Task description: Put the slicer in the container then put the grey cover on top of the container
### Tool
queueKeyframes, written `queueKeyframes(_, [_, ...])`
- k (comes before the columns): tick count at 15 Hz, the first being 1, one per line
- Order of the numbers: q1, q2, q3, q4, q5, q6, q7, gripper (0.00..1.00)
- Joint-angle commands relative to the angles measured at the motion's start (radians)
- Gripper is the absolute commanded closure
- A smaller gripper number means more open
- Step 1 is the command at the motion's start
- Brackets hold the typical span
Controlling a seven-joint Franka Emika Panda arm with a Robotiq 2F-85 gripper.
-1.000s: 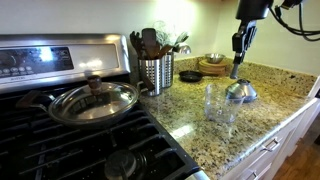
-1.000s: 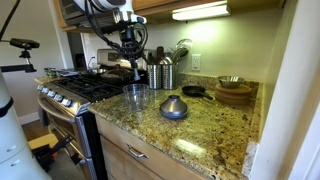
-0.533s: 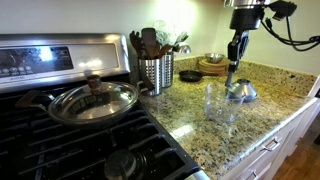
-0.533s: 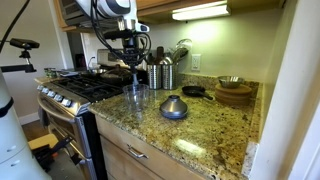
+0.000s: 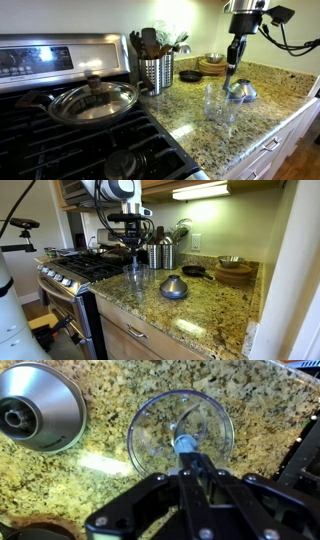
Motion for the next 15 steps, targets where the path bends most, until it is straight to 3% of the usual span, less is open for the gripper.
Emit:
queueKeyframes(1, [0.017,0.017,-0.026,0.000,0.023,0.043,-0.049,0.92])
queueKeyframes(15, [0.011,0.053,-0.026,-0.024,0.014,0.063,-0.064,0.92])
